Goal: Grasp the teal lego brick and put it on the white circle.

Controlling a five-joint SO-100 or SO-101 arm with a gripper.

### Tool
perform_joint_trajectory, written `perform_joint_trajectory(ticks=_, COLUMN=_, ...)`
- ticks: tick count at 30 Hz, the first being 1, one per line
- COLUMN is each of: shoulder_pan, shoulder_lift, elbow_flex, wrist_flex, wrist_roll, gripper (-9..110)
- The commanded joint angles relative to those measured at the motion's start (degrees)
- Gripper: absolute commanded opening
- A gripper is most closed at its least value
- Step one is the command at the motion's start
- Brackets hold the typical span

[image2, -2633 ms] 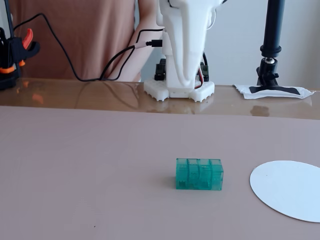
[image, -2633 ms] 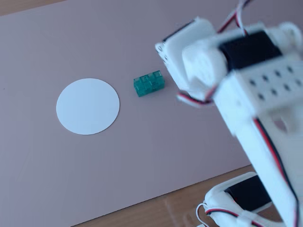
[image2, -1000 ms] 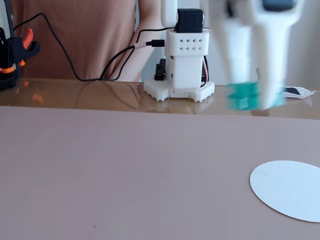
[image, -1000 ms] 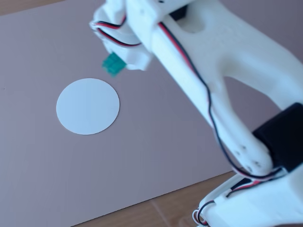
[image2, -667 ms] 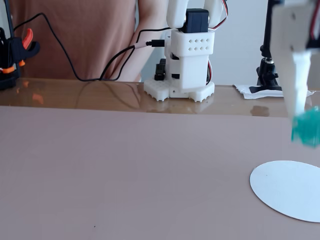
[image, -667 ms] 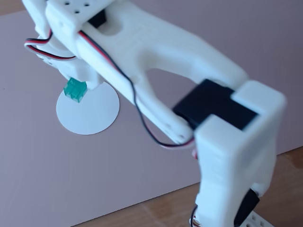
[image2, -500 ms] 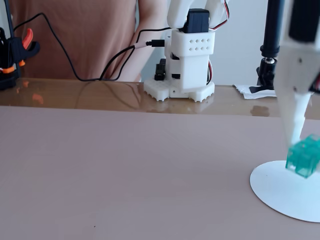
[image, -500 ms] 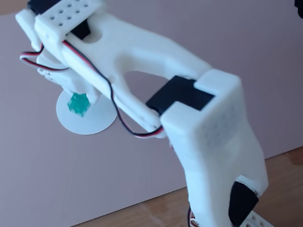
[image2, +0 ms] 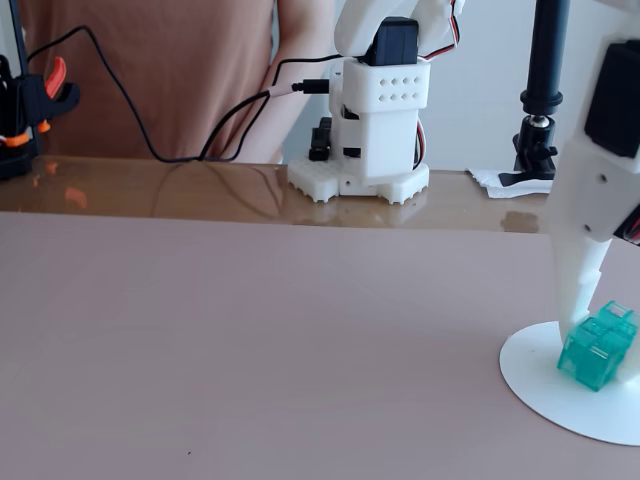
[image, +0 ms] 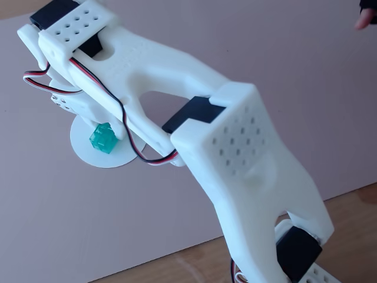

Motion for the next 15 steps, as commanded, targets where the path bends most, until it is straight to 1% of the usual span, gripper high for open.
perform_joint_trajectory(ticks=1, shoulder_pan=-0.7, shoulder_lift=6.4, elbow_flex=-1.1, wrist_flex=1.5, wrist_roll=0.4, gripper=15)
perform_joint_trajectory(ticks=3, shoulder_pan=-1.2, shoulder_lift=10.4, elbow_flex=-1.2, wrist_flex=2.7, wrist_roll=0.5, gripper=17)
perform_joint_trajectory(ticks=10, shoulder_pan=-1.4, shoulder_lift=25.5, elbow_flex=-0.6, wrist_flex=5.8, wrist_roll=2.6, gripper=17)
perform_joint_trajectory(ticks=13, shoulder_pan=0.9, shoulder_lift=33.2, elbow_flex=3.6, wrist_flex=5.8, wrist_roll=3.1, gripper=14)
perform_joint_trajectory(ticks=15, shoulder_pan=3.0, shoulder_lift=39.6, elbow_flex=8.1, wrist_flex=5.2, wrist_roll=3.0, gripper=10)
